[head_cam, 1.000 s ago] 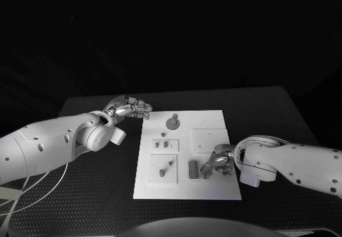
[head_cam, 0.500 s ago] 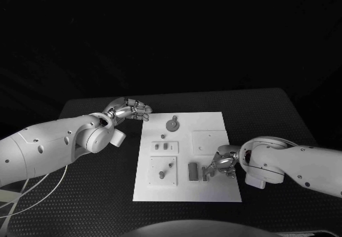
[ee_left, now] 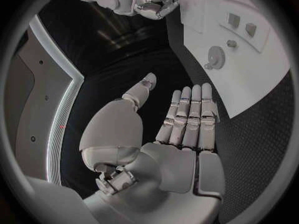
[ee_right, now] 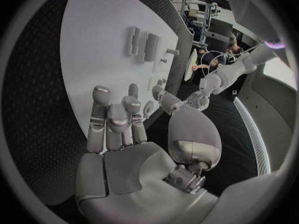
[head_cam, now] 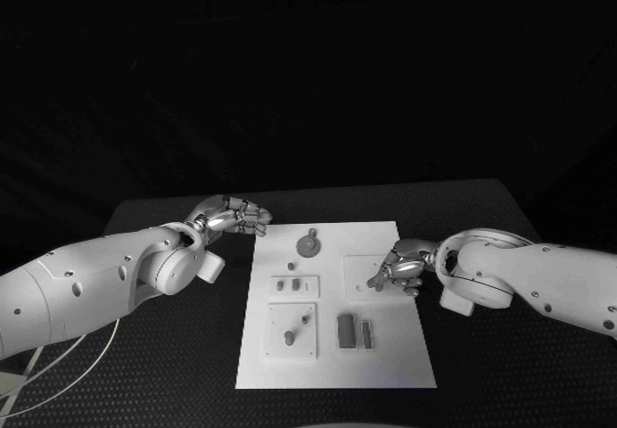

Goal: Assemble the parts on the task board

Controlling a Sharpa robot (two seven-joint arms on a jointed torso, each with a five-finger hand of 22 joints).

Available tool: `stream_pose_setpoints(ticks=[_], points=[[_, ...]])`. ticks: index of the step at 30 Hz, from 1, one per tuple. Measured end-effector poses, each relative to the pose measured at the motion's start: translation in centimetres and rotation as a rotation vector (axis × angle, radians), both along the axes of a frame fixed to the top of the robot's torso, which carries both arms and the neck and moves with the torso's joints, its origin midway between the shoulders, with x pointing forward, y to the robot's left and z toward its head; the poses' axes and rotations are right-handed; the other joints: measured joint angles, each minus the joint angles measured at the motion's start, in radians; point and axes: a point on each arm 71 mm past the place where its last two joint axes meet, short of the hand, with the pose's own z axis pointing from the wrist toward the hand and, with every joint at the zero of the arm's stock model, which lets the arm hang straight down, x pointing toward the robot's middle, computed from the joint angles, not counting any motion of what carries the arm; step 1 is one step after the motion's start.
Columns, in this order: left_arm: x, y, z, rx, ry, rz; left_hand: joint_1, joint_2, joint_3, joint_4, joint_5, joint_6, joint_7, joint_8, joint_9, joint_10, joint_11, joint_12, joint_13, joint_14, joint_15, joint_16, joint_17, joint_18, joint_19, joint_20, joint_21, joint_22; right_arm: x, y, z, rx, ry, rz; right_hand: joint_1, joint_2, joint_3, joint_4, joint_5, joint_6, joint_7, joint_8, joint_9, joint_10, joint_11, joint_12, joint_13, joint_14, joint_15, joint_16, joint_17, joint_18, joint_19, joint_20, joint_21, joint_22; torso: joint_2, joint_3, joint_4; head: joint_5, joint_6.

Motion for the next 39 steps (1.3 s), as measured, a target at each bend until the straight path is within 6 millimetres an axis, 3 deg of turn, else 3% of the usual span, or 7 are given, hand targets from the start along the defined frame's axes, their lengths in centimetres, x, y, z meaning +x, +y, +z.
stream_pose_setpoints(ticks=[8,19,24,26,30,33,39], points=[[0.7,0.5,-0.2,0.008,-0.004,0.016,-0.005,0.005,0.0,0.0,0.0,0.004,-0.004,0.004,0.0,0.009,-0.006,0.005,-0.001,0.014,-0.007,0.012,0.002,0.0,0.007,0.0,0.004,0.0,5.5,-0.8,1.6,0.204,-0.147,-0.058,0.027,0.084,-0.024,-0.088,-0.004,-0.04,0.02,-0.01,0.002,-0.031,0.012,-0.021,-0.016,-0.02,0.013,-0.031,-0.011,0.008,-0.027,0.018,-0.023,0.0,-0.012,-0.0079,-0.0014,-0.005,0.078],[4.0,1.3,0.4,0.022,-0.029,0.081,-0.009,0.009,-0.003,0.003,0.0,0.004,0.001,0.004,-0.001,0.011,-0.004,0.005,-0.009,0.014,-0.007,0.012,-0.003,0.0,0.007,0.0,0.004,-0.005,10.6,-1.4,2.2,0.499,-0.265,-0.227,0.015,0.112,-0.015,-0.12,-0.004,-0.124,0.066,-0.035,0.001,-0.155,0.039,-0.193,-0.148,-0.159,0.047,-0.195,-0.073,0.016,-0.181,0.073,-0.143,-0.024,-0.033,-0.0234,-0.001,-0.007,0.187],[5.5,2.2,0.8,0.013,-0.029,0.128,-0.025,0.025,-0.01,0.01,0.0,-0.074,0.004,-0.036,-0.018,-0.096,0.006,-0.001,-0.044,-0.034,0.007,-0.013,-0.022,-0.001,-0.025,0.009,-0.004,-0.025,11.9,-1.7,1.6,0.597,-0.301,-0.315,0.009,0.119,0.008,-0.12,-0.004,-0.177,0.111,-0.052,-0.008,-0.244,0.097,-0.469,-0.394,-0.313,0.122,-0.482,-0.199,-0.042,-0.381,0.137,-0.31,-0.097,-0.044,-0.0342,-0.001,-0.005,0.236],[6.1,2.6,1.3,0.001,-0.033,0.152,-0.044,0.024,-0.015,0.021,0.0,-0.1,-0.002,-0.047,-0.022,-0.132,0.005,-0.001,-0.056,-0.068,0.012,-0.03,-0.035,-0.001,-0.055,0.015,-0.004,-0.037,12.4,-2.0,2.0,0.648,-0.32,-0.351,0.004,0.124,0.014,-0.124,-0.004,-0.203,0.135,-0.064,-0.017,-0.263,0.127,-0.603,-0.526,-0.378,0.184,-0.636,-0.258,-0.07,-0.49,0.165,-0.386,-0.123,-0.048,-0.0375,-0.001,-0.006,0.256],[7.0,3.4,1.7,-0.032,-0.032,0.196,-0.111,0.023,-0.04,0.052,-0.002,-0.188,-0.027,-0.082,-0.031,-0.245,-0.008,-0.001,-0.071,-0.195,0.031,-0.04,-0.077,-0.032,-0.163,0.037,-0.004,-0.072,12.6,-2.3,1.5,0.725,-0.326,-0.402,-0.003,0.131,-0.015,-0.118,-0.004,-0.267,0.132,-0.081,-0.038,-0.324,0.18,-0.765,-0.692,-0.527,0.293,-0.855,-0.34,-0.127,-0.674,0.203,-0.492,-0.142,-0.054,-0.0407,-0.0008,0.001,0.282],[7.2,3.7,2.0,-0.058,-0.031,0.212,-0.156,0.018,-0.063,0.074,-0.002,-0.239,-0.053,-0.097,-0.032,-0.316,-0.023,-0.001,-0.071,-0.27,0.031,-0.04,-0.098,-0.039,-0.226,0.047,-0.004,-0.09,12.7,-2.5,1.6,0.765,-0.33,-0.422,-0.026,0.142,-0.058,-0.121,-0.004,-0.293,0.128,-0.086,-0.048,-0.352,0.187,-0.823,-0.76,-0.589,0.323,-0.937,-0.377,-0.133,-0.728,0.214,-0.528,-0.148,-0.06,-0.0425,-0.0003,0.006,0.294],[7.3,4.0,2.1,-0.08,-0.029,0.217,-0.176,0.024,-0.079,0.077,-0.002,-0.256,-0.06,-0.092,-0.027,-0.34,-0.031,-0.001,-0.067,-0.299,0.027,-0.035,-0.12,-0.039,-0.256,0.047,-0.004,-0.108,12.8,-3.0,2.0,0.802,-0.347,-0.44,-0.042,0.146,-0.113,-0.114,-0.004,-0.323,0.123,-0.078,-0.075,-0.353,0.188,-0.872,-0.856,-0.625,0.325,-1.013,-0.425,-0.133,-0.754,0.219,-0.57,-0.16,-0.07,-0.0413,0.0012,0.01,0.301]])
